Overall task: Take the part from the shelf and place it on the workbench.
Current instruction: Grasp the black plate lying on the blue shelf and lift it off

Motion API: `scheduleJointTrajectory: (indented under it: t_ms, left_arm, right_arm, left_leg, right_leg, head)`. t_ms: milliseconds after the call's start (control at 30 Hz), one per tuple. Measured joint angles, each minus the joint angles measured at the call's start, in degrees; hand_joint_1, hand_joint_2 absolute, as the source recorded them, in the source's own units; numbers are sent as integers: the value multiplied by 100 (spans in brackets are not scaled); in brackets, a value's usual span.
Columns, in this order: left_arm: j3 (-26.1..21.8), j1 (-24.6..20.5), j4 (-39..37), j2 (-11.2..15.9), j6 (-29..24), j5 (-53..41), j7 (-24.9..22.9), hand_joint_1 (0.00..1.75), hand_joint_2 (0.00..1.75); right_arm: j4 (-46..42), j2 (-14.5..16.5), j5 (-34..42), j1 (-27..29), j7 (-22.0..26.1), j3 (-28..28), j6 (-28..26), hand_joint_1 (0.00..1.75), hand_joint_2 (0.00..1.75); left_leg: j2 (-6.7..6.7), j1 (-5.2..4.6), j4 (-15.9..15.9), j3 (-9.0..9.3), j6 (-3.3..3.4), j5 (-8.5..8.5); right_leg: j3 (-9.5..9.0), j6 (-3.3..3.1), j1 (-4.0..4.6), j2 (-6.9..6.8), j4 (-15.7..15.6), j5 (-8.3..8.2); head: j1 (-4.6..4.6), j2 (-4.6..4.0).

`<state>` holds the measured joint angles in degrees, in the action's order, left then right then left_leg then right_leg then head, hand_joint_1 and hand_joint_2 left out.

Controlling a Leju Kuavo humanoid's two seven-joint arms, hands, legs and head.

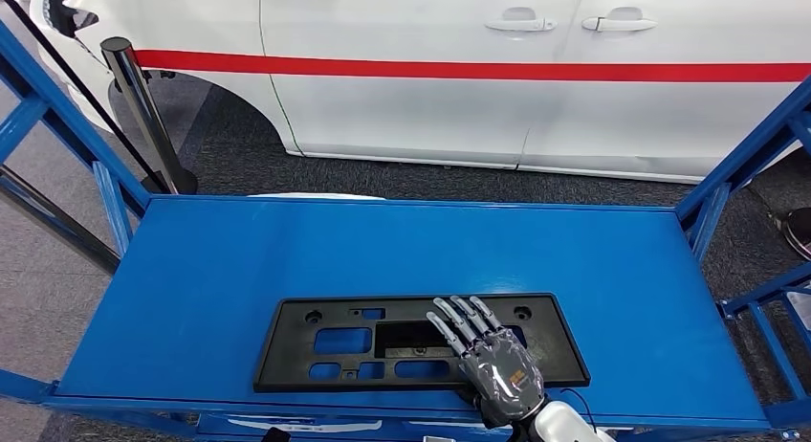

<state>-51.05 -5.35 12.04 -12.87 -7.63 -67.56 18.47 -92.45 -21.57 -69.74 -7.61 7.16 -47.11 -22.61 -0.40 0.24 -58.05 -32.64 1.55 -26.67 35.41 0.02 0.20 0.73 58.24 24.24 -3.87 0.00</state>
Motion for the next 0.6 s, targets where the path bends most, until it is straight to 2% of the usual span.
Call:
scheduleJointTrajectory:
  t_ms: [33, 67, 167, 200, 333, 600]
  left_arm:
    - [-1, 0, 0, 0, 4, -5, 0, 0, 0]
    - [-1, 0, 0, 0, 9, -13, -1, 0, 0]
    - [-1, -1, 0, 0, 35, -36, -5, 0, 0]
    - [-1, -1, 0, 0, 44, -40, -6, 0, 0]
    - [-2, 0, 0, 0, 63, -44, -7, 0, 0]
    - [-22, 2, 0, 0, 63, -42, -5, 0, 0]
  right_arm:
    - [6, 0, -19, 8, -7, 6, 4, 2, 175]
    - [17, 0, -26, 13, -10, 12, 12, 21, 175]
    - [75, 0, -9, 14, -19, 29, 72, 136, 175]
    - [99, 0, 0, 14, -23, 38, 91, 158, 175]
    - [185, 0, -5, 14, -53, 79, 110, 172, 175]
    - [254, 23, -264, 82, -258, 212, 78, 175, 175]
  left_leg:
    - [0, 0, 0, 0, 0, 0]
    - [0, 0, 0, 0, 0, 0]
    - [0, 0, 0, 0, 0, 0]
    - [0, 0, 0, 0, 0, 0]
    - [0, 0, 0, 0, 0, 0]
    - [0, 0, 0, -1, 0, 0]
  right_leg:
    - [0, 0, 0, 0, 0, 0]
    - [0, 0, 0, 0, 0, 0]
    - [0, 0, 0, 0, 0, 0]
    - [0, 1, 0, 0, 0, 0]
    - [0, 1, 0, 0, 0, 0]
    - [0, 1, 0, -1, 0, 0]
  head:
    - [0, 0]
    - [0, 0]
    - [0, 0]
    - [0, 0]
    - [0, 0]
    - [0, 0]
